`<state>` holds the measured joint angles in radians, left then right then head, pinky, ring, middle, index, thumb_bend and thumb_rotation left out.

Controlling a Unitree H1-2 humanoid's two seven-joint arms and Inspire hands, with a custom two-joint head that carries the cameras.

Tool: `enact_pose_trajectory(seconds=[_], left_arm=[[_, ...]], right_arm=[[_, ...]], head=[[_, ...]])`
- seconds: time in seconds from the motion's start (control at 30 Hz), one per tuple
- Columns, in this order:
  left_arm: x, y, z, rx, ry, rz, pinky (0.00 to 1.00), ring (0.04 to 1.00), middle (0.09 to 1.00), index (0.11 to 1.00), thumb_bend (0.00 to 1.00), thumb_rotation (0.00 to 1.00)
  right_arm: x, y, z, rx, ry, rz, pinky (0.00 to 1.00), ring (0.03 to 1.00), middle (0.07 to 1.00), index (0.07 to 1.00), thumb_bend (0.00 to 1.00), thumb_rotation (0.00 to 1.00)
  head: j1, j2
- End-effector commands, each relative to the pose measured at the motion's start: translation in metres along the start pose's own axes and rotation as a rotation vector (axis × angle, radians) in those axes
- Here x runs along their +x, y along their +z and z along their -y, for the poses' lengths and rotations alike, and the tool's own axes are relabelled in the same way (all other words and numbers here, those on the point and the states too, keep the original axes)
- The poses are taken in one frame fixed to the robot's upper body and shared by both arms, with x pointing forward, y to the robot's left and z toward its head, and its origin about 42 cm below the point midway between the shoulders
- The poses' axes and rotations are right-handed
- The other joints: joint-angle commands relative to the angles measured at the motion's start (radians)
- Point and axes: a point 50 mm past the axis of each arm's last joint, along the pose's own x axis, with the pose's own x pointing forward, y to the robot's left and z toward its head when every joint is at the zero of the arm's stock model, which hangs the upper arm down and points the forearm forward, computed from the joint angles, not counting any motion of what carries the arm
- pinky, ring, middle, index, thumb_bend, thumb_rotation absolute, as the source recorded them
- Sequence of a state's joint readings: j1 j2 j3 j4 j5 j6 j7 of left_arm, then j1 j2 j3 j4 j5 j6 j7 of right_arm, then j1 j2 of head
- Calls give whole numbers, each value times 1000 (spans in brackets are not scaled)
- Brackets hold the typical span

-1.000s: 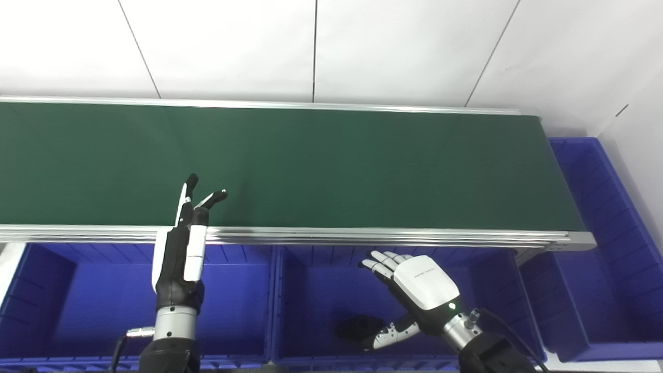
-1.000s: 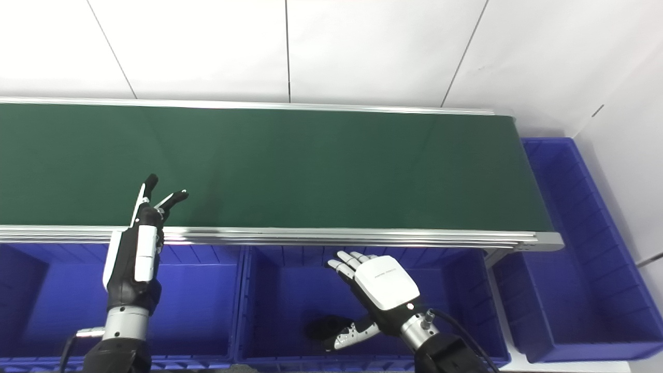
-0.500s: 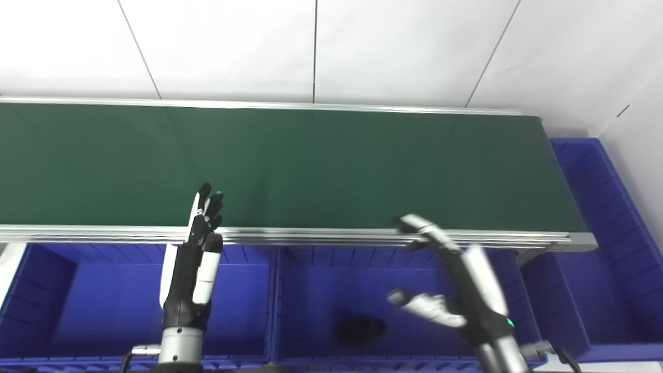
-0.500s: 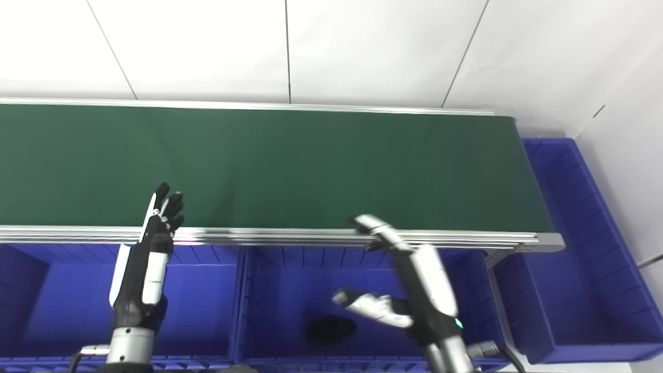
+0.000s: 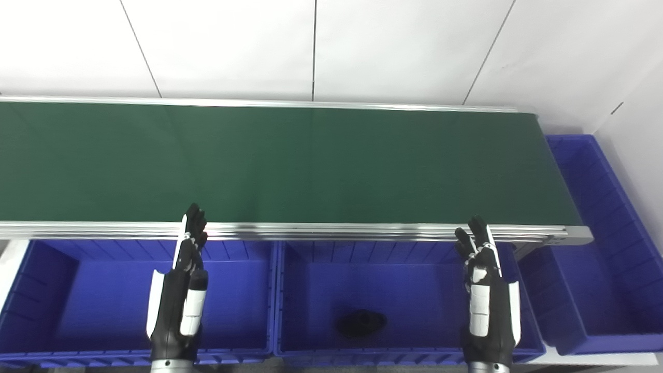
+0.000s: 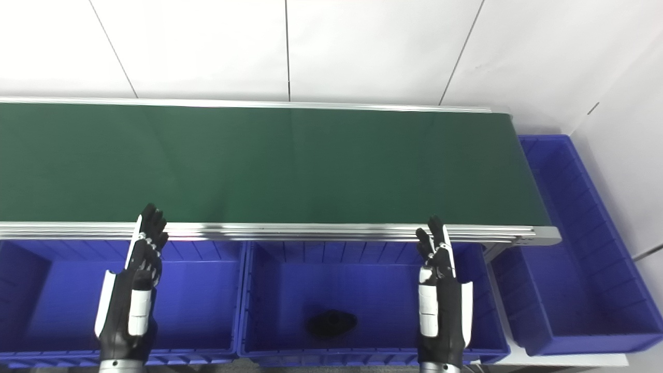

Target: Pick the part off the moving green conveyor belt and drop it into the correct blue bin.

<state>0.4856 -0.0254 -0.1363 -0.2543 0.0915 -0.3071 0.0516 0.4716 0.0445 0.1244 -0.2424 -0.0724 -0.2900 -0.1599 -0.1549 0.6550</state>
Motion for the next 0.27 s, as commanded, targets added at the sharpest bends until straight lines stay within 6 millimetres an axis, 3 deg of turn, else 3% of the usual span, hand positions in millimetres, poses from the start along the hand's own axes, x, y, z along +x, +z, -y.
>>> enact_pose_trajectory(seconds=[0.0, 0.23], left_arm=[[1, 8, 5, -8, 4, 42, 1000, 1000, 1000, 1000, 718, 1000], [-2, 5, 10, -12, 2, 42, 1000, 1000, 1000, 1000, 697, 1000]], right_arm=[[1, 7, -3, -5, 14, 75, 907, 916, 957, 942, 690, 962], [0, 2, 2, -44, 18, 56, 916, 929, 963, 953, 679, 990]], head=[[3, -5], [24, -26]])
